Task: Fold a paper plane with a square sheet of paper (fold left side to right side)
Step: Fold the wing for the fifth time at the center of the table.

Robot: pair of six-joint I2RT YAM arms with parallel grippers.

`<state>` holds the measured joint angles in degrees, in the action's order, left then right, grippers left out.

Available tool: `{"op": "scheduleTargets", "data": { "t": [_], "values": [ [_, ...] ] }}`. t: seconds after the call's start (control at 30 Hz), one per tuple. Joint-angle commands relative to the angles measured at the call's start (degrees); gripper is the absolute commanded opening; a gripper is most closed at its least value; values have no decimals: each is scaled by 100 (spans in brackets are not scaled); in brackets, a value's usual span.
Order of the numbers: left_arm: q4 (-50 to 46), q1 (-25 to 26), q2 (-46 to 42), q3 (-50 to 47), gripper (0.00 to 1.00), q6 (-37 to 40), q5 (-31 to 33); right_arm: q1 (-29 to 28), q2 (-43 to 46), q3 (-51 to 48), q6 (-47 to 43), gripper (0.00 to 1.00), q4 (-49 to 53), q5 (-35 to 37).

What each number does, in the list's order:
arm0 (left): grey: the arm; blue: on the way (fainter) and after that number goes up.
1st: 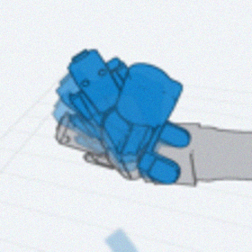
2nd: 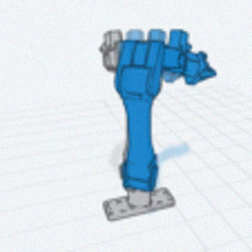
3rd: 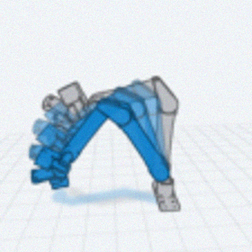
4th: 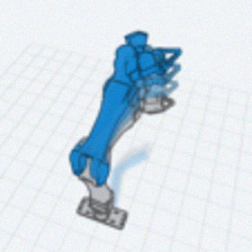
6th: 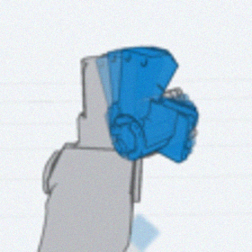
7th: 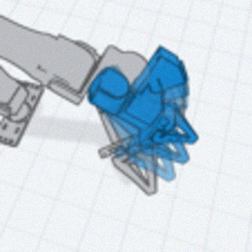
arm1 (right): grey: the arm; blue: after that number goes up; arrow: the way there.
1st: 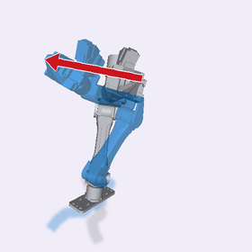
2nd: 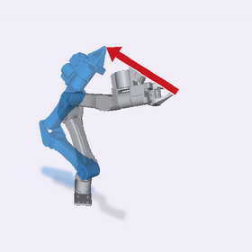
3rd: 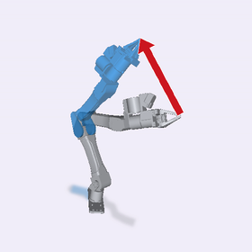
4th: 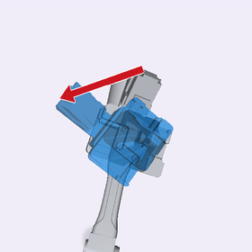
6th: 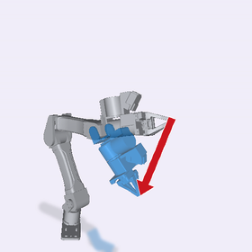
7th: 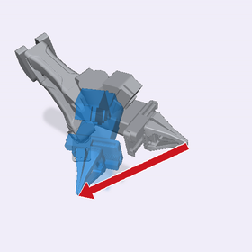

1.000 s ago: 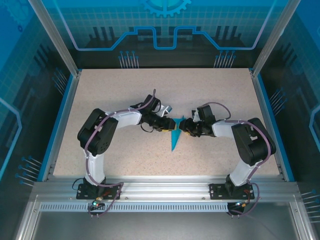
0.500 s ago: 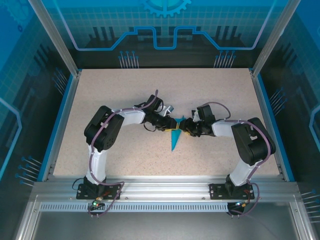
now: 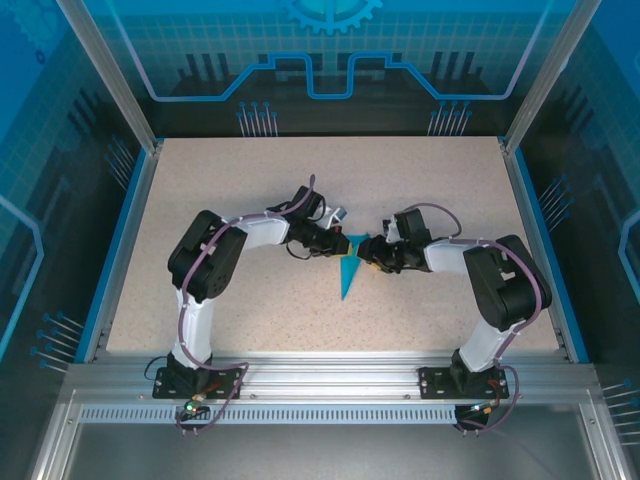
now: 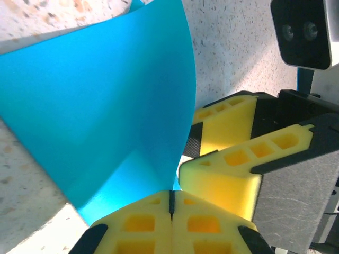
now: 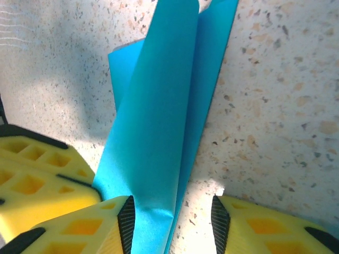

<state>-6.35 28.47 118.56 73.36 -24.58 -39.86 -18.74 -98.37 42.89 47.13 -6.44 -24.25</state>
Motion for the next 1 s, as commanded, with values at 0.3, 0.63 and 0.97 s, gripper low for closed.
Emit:
{"op": "scheduleTargets", "data": {
  "t": [0.3, 0.63, 0.97],
  "values": [
    [-187, -140, 86, 73, 0, 478, 17, 406, -181, 1011, 227, 60, 156, -142],
    [-199, -177, 97, 52, 0, 487, 22, 295, -689, 1328, 472, 61, 261, -88],
    [-196, -176, 105, 46, 0, 482, 31, 192, -942, 1506, 464, 61, 297, -185]
  ]
}}
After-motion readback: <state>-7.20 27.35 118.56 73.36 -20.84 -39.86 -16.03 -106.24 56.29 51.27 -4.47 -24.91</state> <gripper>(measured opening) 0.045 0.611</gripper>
